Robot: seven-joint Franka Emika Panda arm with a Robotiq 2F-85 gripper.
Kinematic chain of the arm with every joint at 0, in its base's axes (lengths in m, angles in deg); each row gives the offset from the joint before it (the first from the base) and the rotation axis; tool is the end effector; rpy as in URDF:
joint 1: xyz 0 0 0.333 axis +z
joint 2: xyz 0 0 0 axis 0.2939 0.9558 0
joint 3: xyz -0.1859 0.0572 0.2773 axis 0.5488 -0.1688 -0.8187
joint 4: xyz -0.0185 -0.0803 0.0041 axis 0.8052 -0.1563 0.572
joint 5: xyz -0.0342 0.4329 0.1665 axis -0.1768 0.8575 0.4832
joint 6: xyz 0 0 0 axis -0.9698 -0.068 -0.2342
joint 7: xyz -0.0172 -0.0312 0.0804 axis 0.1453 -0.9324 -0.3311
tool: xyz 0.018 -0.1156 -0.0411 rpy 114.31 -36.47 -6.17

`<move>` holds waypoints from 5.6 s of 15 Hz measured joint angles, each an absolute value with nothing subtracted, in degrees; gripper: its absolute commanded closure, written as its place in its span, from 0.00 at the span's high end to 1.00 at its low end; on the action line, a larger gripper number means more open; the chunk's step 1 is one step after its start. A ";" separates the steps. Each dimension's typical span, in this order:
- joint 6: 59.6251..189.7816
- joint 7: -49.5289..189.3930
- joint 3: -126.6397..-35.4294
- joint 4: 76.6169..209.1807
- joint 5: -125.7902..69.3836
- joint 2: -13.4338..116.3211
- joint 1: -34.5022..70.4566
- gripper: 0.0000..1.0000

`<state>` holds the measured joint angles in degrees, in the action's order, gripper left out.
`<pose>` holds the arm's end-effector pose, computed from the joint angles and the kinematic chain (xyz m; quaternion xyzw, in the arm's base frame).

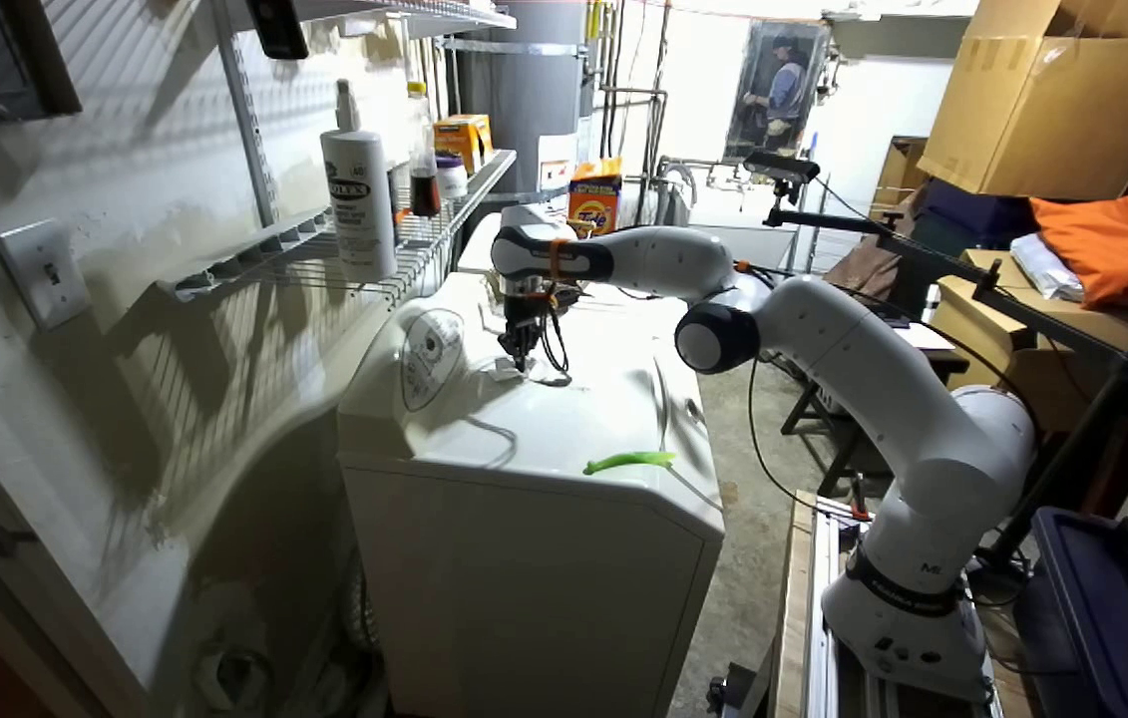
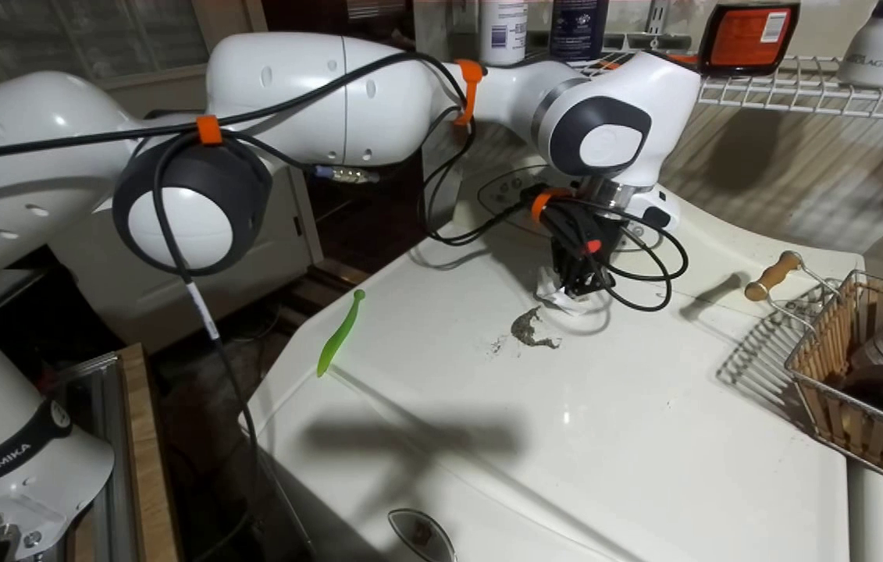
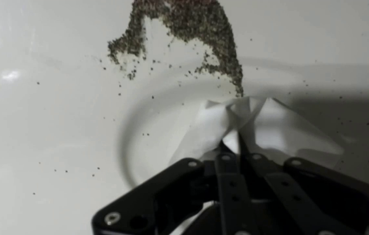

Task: Use the white napkin to wipe the top of the washing machine on the left.

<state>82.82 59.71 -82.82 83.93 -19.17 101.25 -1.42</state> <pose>0.8340 -0.2824 0.2648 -0.9895 0.1264 0.0517 0.0480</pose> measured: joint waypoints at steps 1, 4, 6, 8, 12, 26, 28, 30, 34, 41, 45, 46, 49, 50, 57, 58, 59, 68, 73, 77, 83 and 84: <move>84.13 59.76 -82.83 83.92 -19.17 101.22 -1.06 0.01; 87.75 60.18 -82.87 83.88 -19.14 100.60 -0.03 0.01; 89.80 60.17 -83.42 83.79 -18.94 99.83 0.44 0.01; 91.60 59.40 -84.49 83.79 -18.78 99.24 0.69 0.01; 96.64 53.81 -86.65 84.47 -18.75 100.24 0.61 0.01; 104.20 40.27 -92.50 84.75 -17.78 103.97 -2.93 0.01; 101.92 41.34 -91.89 84.74 -17.87 103.58 -2.99 0.01; 98.21 42.99 -90.82 84.74 -18.05 103.00 -3.01 0.01; 91.30 45.83 -88.47 84.73 -18.27 102.04 -3.01 0.01; 81.08 49.81 -85.55 84.72 -18.29 101.10 -2.98 0.01; 75.62 51.11 -83.77 84.72 -18.91 100.78 -2.73 0.01; 74.39 51.42 -83.31 84.72 -19.07 100.74 -2.65 0.01; 71.08 51.93 -81.89 84.72 -19.53 100.69 -2.37 0.01; 70.08 51.98 -81.41 84.72 -19.75 100.69 -2.24 0.01; 68.77 51.96 -81.01 84.68 -19.94 100.68 -1.95 0.01; 68.86 51.96 -81.33 84.66 -19.83 100.67 -1.83 0.01; 69.10 51.96 -81.65 84.64 -19.75 100.65 -1.58 0.01; 76.08 52.14 -82.79 83.94 -19.73 98.05 2.17 0.01; 85.79 48.83 -84.23 84.03 -19.63 97.75 2.53 0.01; 97.34 44.81 -86.16 84.59 -18.80 100.81 1.86 0.01; 103.40 37.42 -90.59 84.77 -16.37 103.60 -0.35 0.01; 103.42 36.67 -91.05 84.77 -16.29 103.67 -0.72 0.01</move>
<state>103.42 36.67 -91.05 84.77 -16.29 103.67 -0.72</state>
